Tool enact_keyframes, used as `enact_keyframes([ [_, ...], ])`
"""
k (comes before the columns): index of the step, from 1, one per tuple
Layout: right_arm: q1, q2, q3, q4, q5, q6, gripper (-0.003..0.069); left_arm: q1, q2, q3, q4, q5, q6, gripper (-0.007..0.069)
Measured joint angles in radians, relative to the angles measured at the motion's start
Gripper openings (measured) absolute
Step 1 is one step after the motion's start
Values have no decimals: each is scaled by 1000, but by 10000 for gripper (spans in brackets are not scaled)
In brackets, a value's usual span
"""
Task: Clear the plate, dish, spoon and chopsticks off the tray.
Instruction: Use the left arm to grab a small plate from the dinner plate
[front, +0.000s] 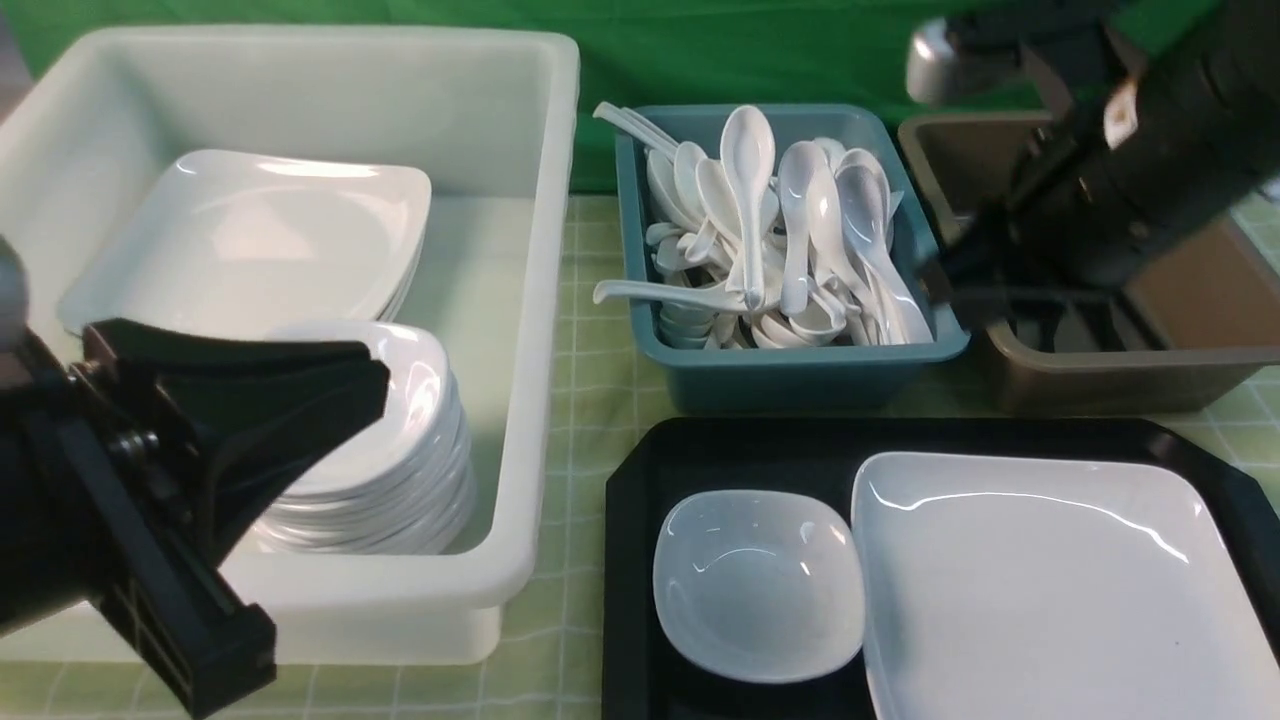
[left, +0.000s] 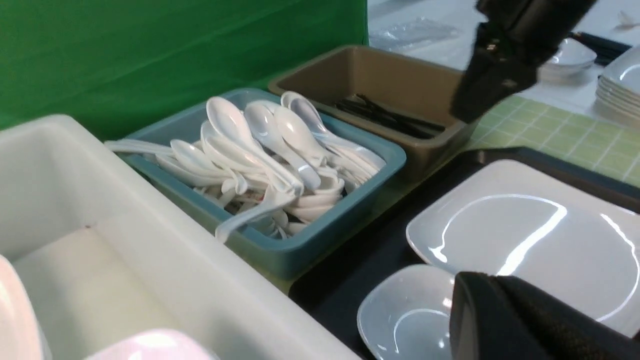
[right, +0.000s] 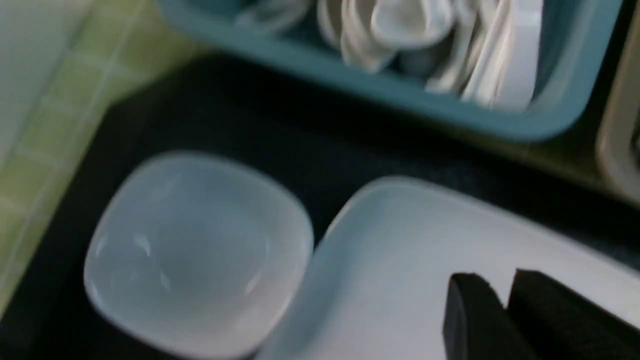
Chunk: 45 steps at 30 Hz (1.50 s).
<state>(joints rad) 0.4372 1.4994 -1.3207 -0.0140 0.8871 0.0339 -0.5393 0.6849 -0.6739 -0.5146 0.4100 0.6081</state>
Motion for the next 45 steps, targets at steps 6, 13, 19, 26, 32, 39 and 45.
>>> enact_keyframes([
  [6, 123, -248, 330, -92, 32, 118, 162, -31, 111, -17, -26, 107, 80, 27],
  [13, 174, -538, 502, -114, 50, 228, 167, -258, 443, -140, 89, 164, 44, 27],
  [19, 174, -738, 513, -117, 47, 237, 173, -385, 806, -306, 240, 148, -71, 89],
  [26, 174, -862, 518, -134, 47, 236, 177, -411, 1114, -478, 375, 138, -87, 355],
  [32, 174, -891, 518, -142, 52, 235, 181, -411, 1229, -511, 445, 63, -88, 464],
  [39, 174, -891, 518, -145, 55, 227, 190, -411, 1258, -516, 491, 35, -102, 218],
  [45, 174, -891, 518, -145, 56, 209, 198, -411, 1207, -524, 507, 60, -157, 114],
])
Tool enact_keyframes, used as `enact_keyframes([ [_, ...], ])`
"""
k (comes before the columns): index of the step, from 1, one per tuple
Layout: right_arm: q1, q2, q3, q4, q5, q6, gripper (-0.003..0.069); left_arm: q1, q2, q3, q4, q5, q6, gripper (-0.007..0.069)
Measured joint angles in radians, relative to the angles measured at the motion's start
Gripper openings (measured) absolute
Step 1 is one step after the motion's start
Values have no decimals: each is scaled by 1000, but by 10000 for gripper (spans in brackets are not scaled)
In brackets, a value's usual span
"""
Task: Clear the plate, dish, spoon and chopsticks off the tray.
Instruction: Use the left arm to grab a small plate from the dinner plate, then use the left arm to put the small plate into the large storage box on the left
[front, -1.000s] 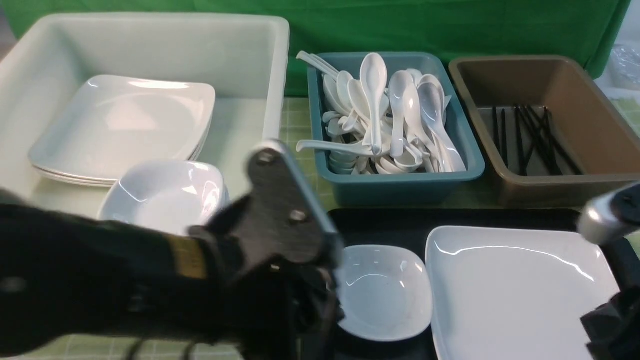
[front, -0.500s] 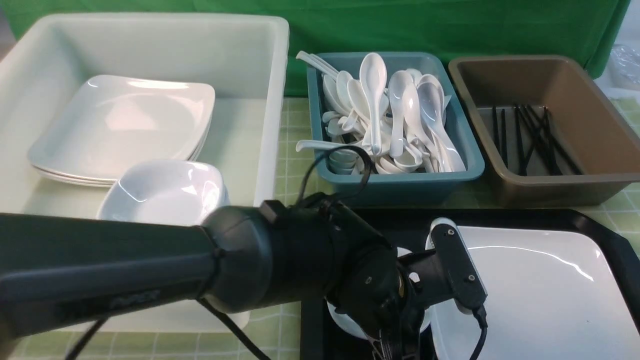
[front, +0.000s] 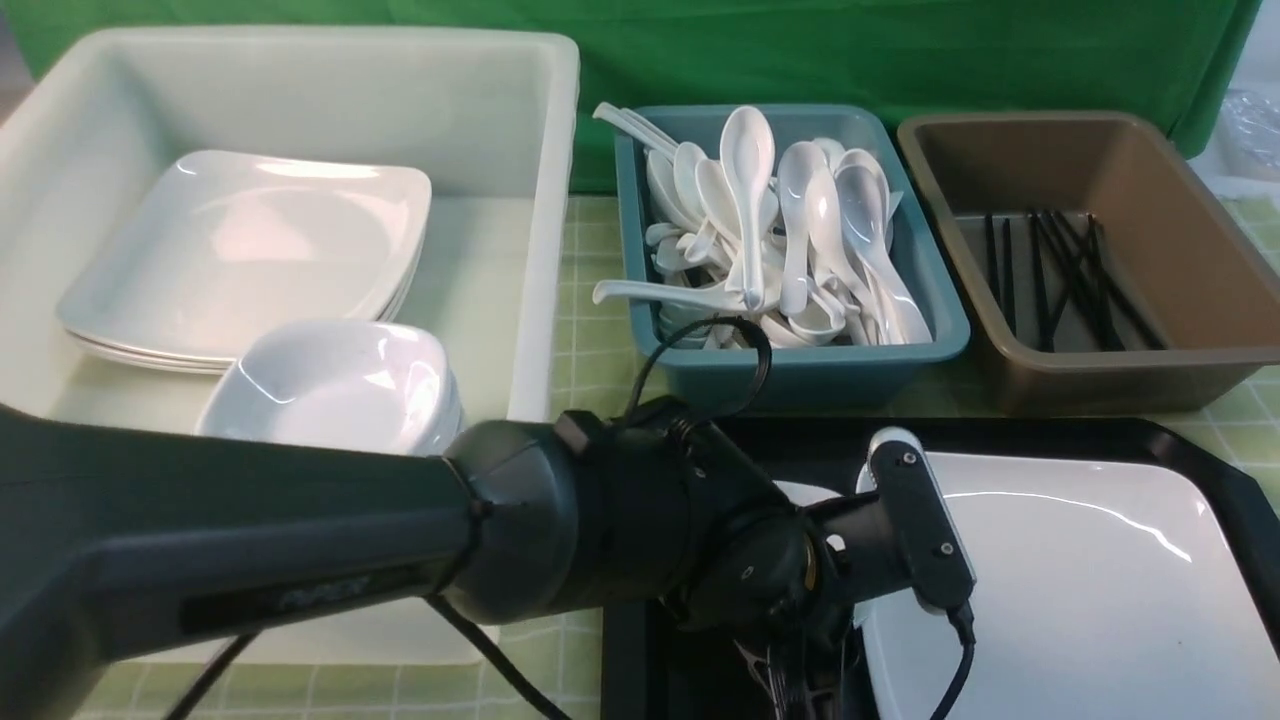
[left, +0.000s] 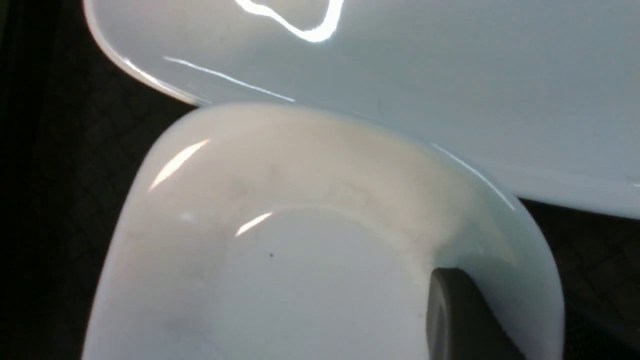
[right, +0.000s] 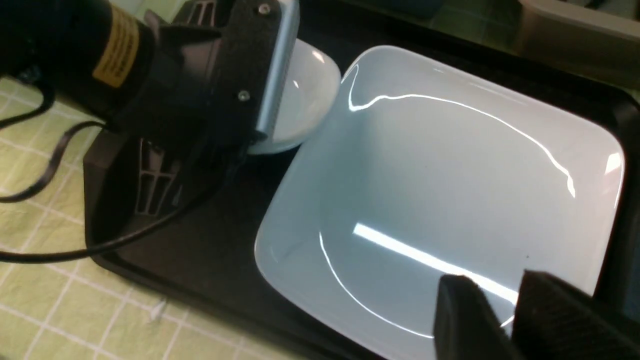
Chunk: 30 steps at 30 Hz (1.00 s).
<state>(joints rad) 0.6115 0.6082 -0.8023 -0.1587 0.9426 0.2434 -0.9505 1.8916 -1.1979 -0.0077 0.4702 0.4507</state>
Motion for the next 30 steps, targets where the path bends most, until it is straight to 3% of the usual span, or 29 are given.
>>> enact_keyframes([
  [4, 0, 0, 0, 0, -10, 0, 200, -9, -146, 5, 8, 81, -66, 31],
  [11, 0, 0, 0, -1, -92, 0, 200, -21, -486, 7, 91, 129, -189, 25],
  [12, 0, 0, 0, -1, -115, 0, 194, -20, -580, 7, 198, 202, -262, 25],
  [14, 0, 0, 0, -1, -127, 0, 188, -14, -615, 7, 246, 243, -295, 25],
  [15, 0, 2, 0, -1, -140, 0, 181, 9, -672, 24, 336, 316, -346, 25],
  [19, 0, 22, 0, -1, -149, 0, 174, 135, -751, 140, 431, 417, -376, 25],
  [26, 0, 40, 0, 1, -159, -1, 174, 335, -734, 355, 486, 231, -343, 27],
  [30, 0, 40, 0, 3, -169, -1, 176, 361, -715, 383, 469, 181, -316, 52],
])
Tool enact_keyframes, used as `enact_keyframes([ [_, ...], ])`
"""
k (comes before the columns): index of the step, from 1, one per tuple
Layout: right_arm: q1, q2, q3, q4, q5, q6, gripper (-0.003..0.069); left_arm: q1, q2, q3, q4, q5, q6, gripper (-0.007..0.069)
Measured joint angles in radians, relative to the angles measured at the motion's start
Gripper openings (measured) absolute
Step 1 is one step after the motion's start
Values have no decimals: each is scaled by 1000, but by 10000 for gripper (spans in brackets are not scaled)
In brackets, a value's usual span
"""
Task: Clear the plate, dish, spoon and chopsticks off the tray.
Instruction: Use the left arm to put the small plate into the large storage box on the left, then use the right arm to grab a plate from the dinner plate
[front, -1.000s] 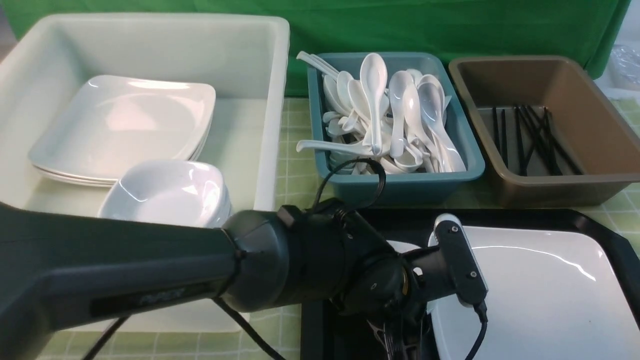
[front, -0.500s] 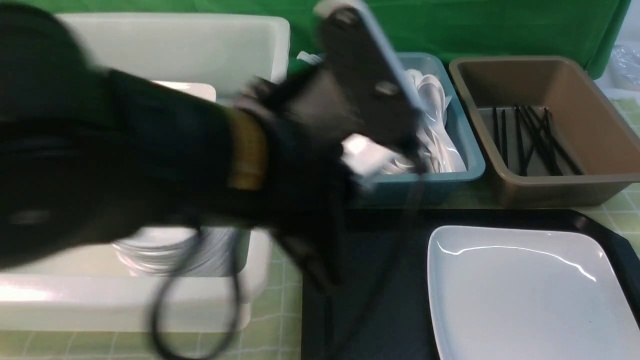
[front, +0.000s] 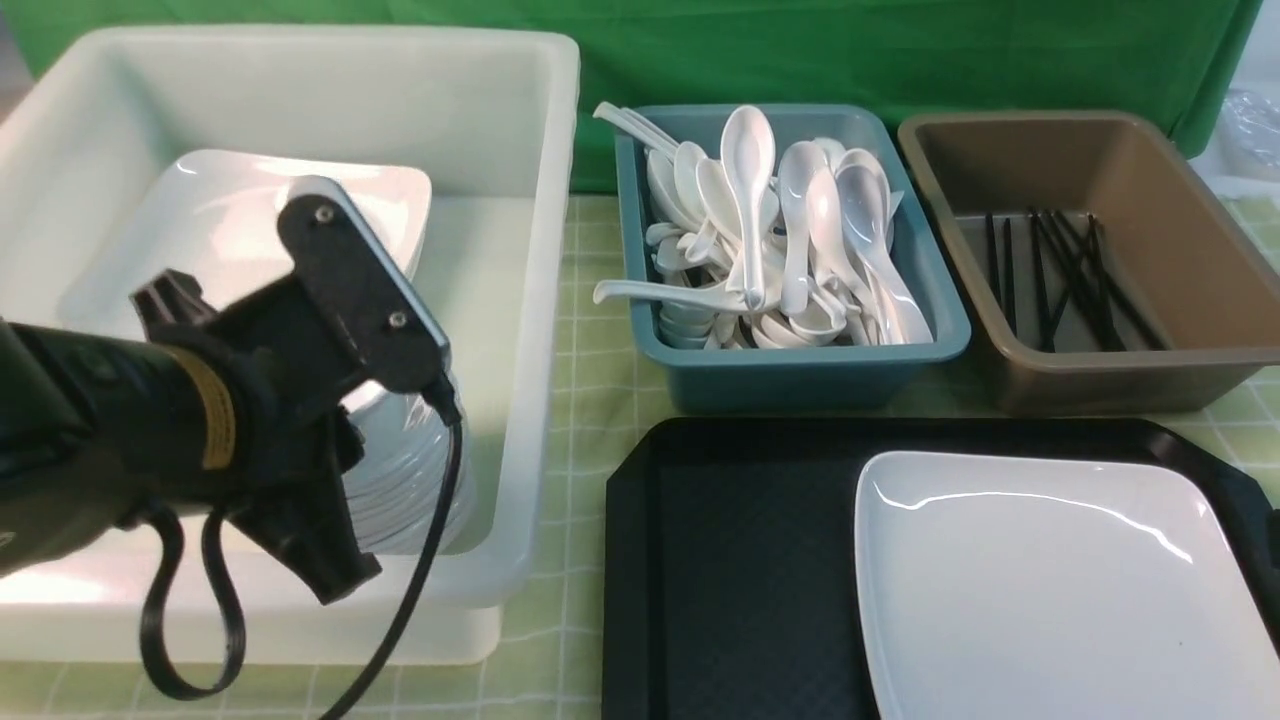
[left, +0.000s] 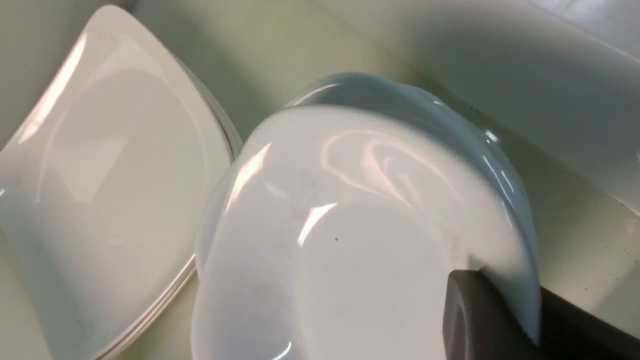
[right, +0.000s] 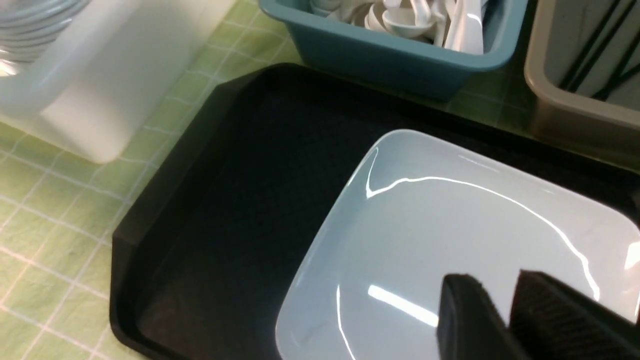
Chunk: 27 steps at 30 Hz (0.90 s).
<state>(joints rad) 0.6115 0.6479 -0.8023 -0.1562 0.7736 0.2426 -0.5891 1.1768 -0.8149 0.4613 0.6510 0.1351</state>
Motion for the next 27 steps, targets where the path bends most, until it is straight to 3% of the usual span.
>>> enact_keyframes([
  [4, 0, 1, 0, 0, -5, 4, 192, 0, 2, 2, -28, -20, 23, 140],
  [9, 0, 50, -1, 1, 6, 22, 313, 0, -10, 2, -51, -6, 11, 439],
  [11, 0, 76, -9, 1, 40, 23, 324, 0, -37, -6, -93, 4, -2, 530],
  [15, 0, 119, -50, 2, 124, -6, 277, -11, -135, -23, -220, -26, 43, 587],
  [17, 0, 126, -77, 2, 146, -31, 219, -40, -185, -28, -313, -46, 135, 537],
  [20, 0, 126, -100, 3, 159, -53, 161, -95, -202, -28, -423, -41, 253, 376],
  [25, 0, 127, -104, 0, 212, -63, 139, -210, -109, -32, -562, -28, 432, 59],
  [27, 0, 127, -104, -1, 222, -63, 139, -248, -57, -33, -574, -28, 454, 27],
])
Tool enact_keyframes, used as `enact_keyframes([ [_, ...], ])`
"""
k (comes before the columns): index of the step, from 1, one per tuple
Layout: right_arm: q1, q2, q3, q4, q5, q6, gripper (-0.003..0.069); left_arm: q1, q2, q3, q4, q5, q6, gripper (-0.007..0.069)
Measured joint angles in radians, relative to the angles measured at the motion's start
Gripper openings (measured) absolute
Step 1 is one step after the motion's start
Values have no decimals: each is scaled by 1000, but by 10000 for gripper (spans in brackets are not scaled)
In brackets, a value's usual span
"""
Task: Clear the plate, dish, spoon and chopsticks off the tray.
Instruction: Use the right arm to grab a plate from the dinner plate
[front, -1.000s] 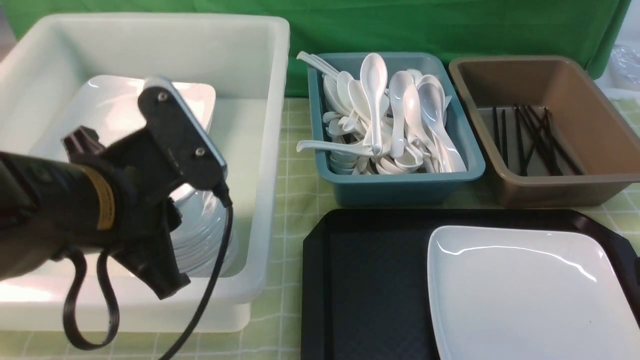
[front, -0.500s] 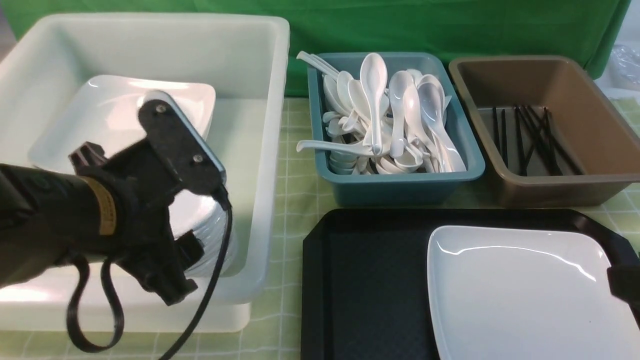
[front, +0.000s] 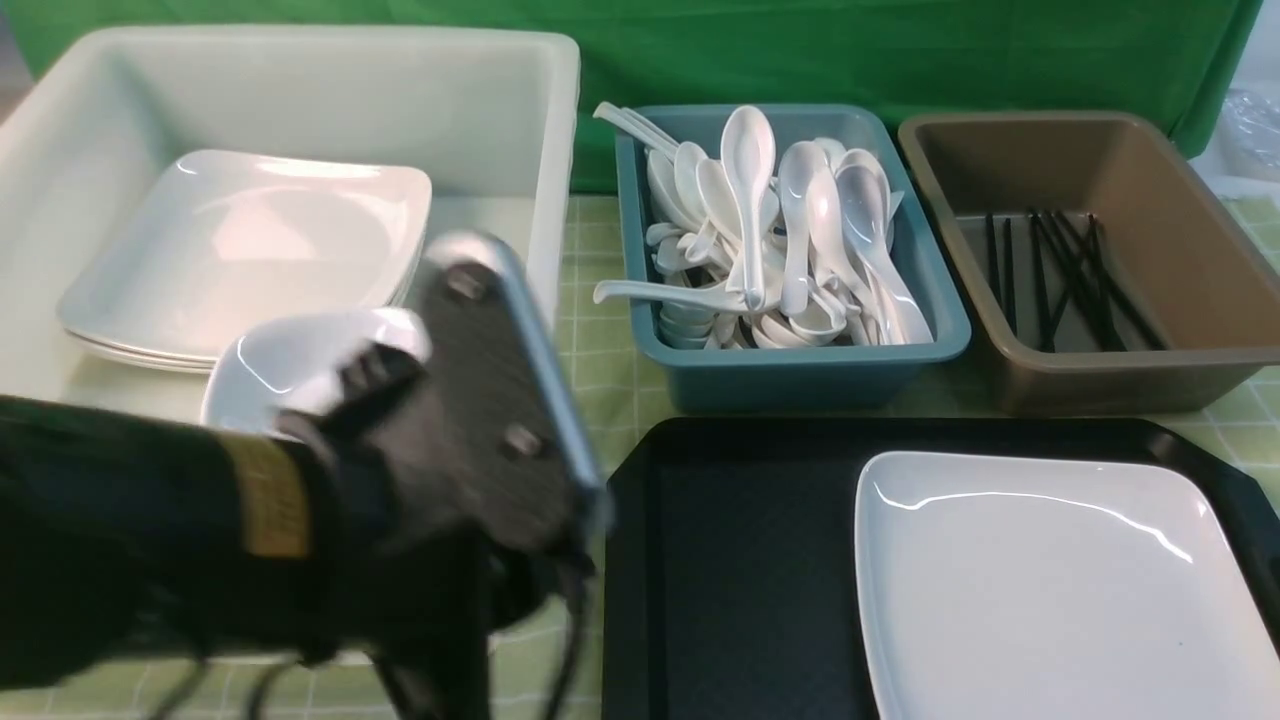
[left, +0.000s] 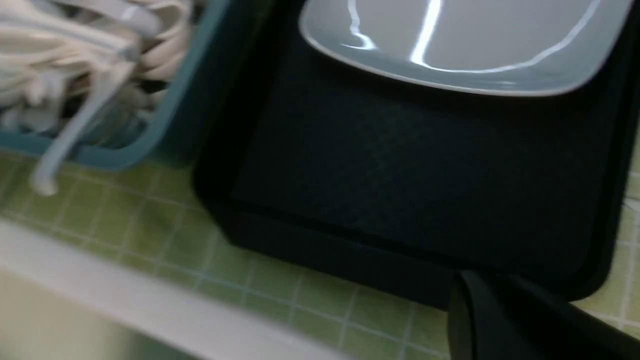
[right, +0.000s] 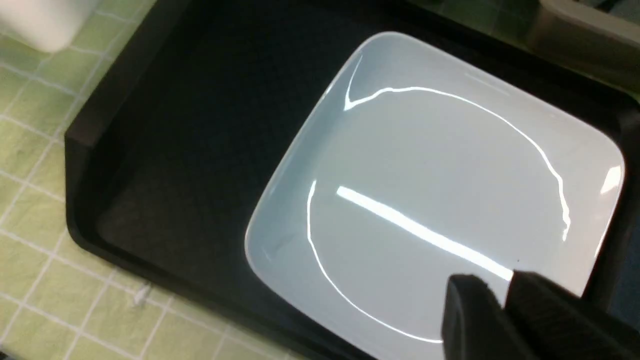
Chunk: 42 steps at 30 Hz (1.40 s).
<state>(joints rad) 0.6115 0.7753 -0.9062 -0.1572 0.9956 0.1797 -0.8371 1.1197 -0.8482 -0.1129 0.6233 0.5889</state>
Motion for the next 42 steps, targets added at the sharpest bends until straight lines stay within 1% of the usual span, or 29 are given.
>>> enact_keyframes([
  [3, 0, 0, 0, -6, 14, -1, 139, -40, 70, 0, -3, -20, 39, 17],
  [7, 0, 0, 0, -18, 39, 1, 137, -84, 144, -9, -5, -39, 67, 27],
  [12, 4, 74, -4, 66, 88, 0, 126, -93, 129, -14, -7, -56, 26, 36],
  [15, 38, 162, -4, 101, 97, 6, 125, -93, 76, -14, -7, -63, -24, 37],
  [16, 81, 225, -4, 106, 94, 26, 125, -93, 25, -15, -7, -59, -65, 37],
  [18, 168, 309, -4, 96, 73, 77, 127, -93, -41, -17, -5, -41, -101, 37],
  [20, 278, 408, -4, 57, 33, 147, 153, -93, -121, -17, 4, -14, -131, 37],
  [21, 334, 443, -4, 35, 18, 189, 183, -93, -153, -17, 6, -5, -143, 37],
  [22, 385, 494, -4, -8, -4, 245, 225, -93, -207, -17, 16, 3, -159, 37],
  [23, 403, 502, -4, -25, -7, 254, 246, -93, -215, -17, 16, 4, -162, 37],
  [24, 448, 561, -6, -79, -24, 310, 313, -93, -258, -17, 25, 5, -174, 37],
  [26, 489, 660, -6, -176, -52, 414, 444, -93, -330, -17, 32, 5, -188, 37],
  [27, 491, 685, -7, -198, -58, 431, 477, -93, -350, -18, 32, 7, -193, 37],
  [29, 490, 764, -7, -231, -79, 463, 516, -93, -386, -19, 34, 15, -196, 37],
  [32, 490, 865, -8, -261, -121, 489, 525, -93, -417, -20, 35, 44, -198, 37],
  [38, 486, 959, -18, -331, -122, 536, 515, -93, -417, -20, 35, 79, -198, 38],
  [42, 454, 998, -23, -341, -117, 542, 498, -93, -417, -20, 36, 79, -198, 38],
])
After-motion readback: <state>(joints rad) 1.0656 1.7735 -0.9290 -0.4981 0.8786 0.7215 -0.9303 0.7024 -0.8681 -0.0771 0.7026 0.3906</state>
